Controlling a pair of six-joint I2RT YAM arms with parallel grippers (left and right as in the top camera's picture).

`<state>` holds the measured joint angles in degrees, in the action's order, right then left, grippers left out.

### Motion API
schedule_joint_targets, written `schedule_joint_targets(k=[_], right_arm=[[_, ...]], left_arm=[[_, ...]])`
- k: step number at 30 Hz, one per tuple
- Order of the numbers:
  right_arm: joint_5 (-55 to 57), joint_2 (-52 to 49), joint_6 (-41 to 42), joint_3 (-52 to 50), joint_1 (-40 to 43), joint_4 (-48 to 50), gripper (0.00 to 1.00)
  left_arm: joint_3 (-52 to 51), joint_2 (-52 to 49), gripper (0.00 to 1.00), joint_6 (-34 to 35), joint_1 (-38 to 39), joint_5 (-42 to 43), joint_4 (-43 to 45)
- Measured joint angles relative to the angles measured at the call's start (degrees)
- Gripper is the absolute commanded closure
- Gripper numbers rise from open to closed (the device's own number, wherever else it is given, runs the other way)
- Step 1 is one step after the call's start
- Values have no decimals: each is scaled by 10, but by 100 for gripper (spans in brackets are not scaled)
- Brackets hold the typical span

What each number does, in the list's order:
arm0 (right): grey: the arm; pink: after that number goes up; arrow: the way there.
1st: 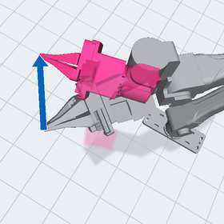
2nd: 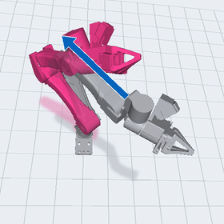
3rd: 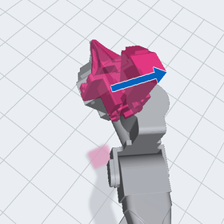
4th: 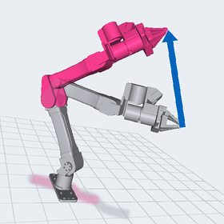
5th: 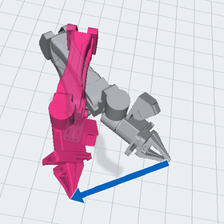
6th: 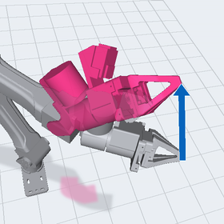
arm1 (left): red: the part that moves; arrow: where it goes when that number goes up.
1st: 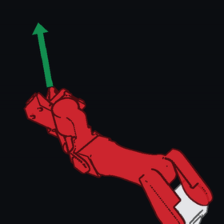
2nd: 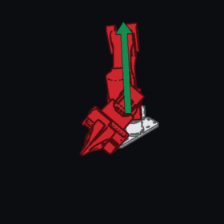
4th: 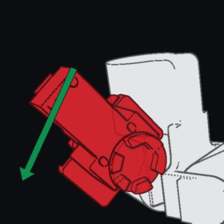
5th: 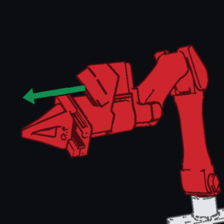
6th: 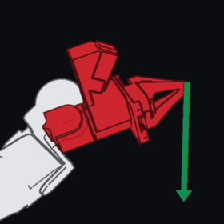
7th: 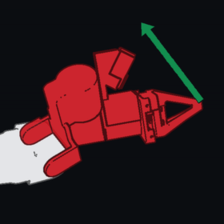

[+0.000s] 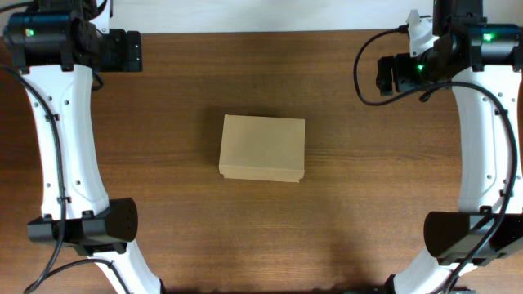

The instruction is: Pack container

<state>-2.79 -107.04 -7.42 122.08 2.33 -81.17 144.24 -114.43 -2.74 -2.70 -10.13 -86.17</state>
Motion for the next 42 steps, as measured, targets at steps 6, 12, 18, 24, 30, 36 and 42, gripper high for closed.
schedule_joint_targets(k=[6, 12, 18, 24, 30, 36, 42], right_arm=[[0, 0, 0, 0, 0, -15, 1], [0, 0, 0, 0, 0, -15, 1], [0, 0, 0, 0, 0, -15, 1], [0, 0, 0, 0, 0, -15, 1], [0, 0, -1, 0, 0, -16, 1], [0, 0, 0, 0, 0, -12, 1], [-27, 32, 0, -1, 0, 125, 1]], left_arm=[[0, 0, 0, 0, 0, 0, -3], [0, 0, 0, 0, 0, 0, -3], [0, 0, 0, 0, 0, 0, -3], [0, 0, 0, 0, 0, 0, -3], [0, 0, 0, 0, 0, 0, -3], [0, 0, 0, 0, 0, 0, -3], [0, 0, 0, 0, 0, 0, -3]])
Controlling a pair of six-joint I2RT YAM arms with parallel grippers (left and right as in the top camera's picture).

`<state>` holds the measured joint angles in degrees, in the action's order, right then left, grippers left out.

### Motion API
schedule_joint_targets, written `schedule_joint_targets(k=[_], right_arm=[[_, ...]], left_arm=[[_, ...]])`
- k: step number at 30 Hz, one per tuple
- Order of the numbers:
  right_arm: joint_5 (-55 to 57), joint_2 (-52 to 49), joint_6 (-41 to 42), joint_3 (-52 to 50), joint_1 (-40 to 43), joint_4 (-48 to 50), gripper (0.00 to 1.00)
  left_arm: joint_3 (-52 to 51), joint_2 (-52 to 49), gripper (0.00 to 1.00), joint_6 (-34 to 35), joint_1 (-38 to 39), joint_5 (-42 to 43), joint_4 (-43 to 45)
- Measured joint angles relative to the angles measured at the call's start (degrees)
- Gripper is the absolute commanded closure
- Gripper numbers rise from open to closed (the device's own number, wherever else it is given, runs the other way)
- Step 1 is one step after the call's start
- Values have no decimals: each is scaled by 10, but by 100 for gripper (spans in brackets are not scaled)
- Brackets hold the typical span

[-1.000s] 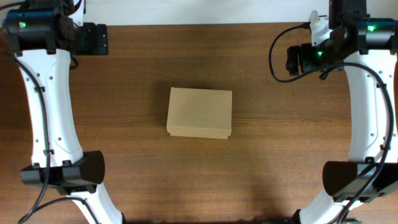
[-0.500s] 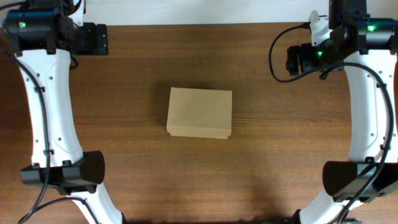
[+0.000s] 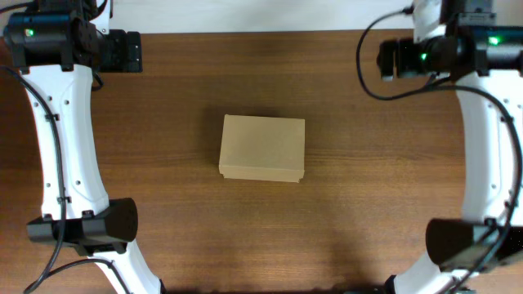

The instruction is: Pack container

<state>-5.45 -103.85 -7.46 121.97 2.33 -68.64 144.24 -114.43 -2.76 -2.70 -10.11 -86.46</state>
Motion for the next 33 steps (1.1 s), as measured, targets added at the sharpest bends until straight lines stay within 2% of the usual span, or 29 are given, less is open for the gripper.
schedule_joint_targets(k=[8, 11, 20, 25, 33], right_arm=[[-20, 151, 0, -8, 0, 74, 1], [-22, 224, 0, -65, 0, 125, 1], [-38, 500, 0, -429, 0, 327, 1], [-42, 640, 0, -611, 0, 362, 1], [-50, 850, 0, -841, 0, 435, 1]], left_arm=[[0, 0, 0, 0, 0, 0, 0], [0, 0, 0, 0, 0, 0, 0], [0, 0, 0, 0, 0, 0, -1], [0, 0, 0, 0, 0, 0, -1], [0, 0, 0, 0, 0, 0, -1]])
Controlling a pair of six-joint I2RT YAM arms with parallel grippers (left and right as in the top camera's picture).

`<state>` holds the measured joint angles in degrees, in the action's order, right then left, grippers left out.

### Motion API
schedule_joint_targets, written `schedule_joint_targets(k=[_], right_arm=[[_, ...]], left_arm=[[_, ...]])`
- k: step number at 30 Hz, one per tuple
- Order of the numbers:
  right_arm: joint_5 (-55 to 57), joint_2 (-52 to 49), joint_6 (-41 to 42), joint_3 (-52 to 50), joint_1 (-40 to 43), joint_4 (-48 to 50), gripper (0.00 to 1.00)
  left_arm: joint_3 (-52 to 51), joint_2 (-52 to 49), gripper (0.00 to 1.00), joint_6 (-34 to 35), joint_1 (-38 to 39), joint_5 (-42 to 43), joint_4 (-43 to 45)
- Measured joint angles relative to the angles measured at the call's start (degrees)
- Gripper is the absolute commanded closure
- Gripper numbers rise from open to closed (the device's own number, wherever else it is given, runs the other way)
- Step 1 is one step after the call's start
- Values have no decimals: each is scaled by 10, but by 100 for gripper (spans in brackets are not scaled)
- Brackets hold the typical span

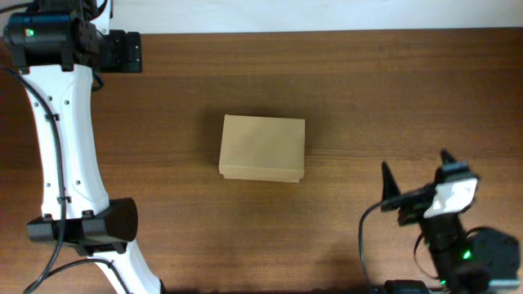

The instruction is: Pack container

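A closed tan cardboard box (262,148), lid on, lies flat in the middle of the brown table (368,98). My left gripper (124,51) is a dark block at the far left corner, well away from the box; its fingers cannot be made out. At the near right corner, right and toward the front of the box, my right arm is folded low. Its white wrist part (453,194) faces up and the right gripper (394,194) shows as dark points. Nothing is seen in either gripper.
The left arm's white links (65,139) run along the table's left side down to its base (86,227). Black cables loop around the right arm's base (478,257). A pale wall strip borders the far edge.
The right arm has gone from the far right corner, where it reached up along the table's right side, to a low folded pose at the near right. Box and left arm are unchanged.
The closed box has lain in the middle throughout and the left arm has kept still. The right gripper was at the far right corner, then slightly higher and straighter there, and now the arm sits folded at the near right.
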<state>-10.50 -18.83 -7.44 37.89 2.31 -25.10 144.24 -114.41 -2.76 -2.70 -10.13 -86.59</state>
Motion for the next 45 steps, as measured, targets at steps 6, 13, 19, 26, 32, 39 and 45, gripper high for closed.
schedule_joint_targets(k=[6, 13, 19, 26, 32, 39, 45], right_arm=[[-13, 113, 0, -133, 0, 57, 0], [-19, 178, 0, -240, 0, 136, 1], [-21, 180, 0, -299, 0, 189, 1], [-21, 180, 0, -345, 0, 220, 1], [-21, 180, 0, -371, 0, 231, 1], [-21, 180, 0, -371, 0, 221, 0], [-21, 180, 0, -371, 0, 220, 1]], left_arm=[[0, 0, 0, 0, 0, 0, 0], [0, 0, 0, 0, 0, 0, 0], [0, 0, 0, 0, 0, 0, 0], [0, 0, 0, 0, 0, 0, 0], [0, 0, 0, 0, 0, 0, 0], [0, 0, 0, 0, 0, 0, 0], [0, 0, 0, 0, 0, 0, 0]])
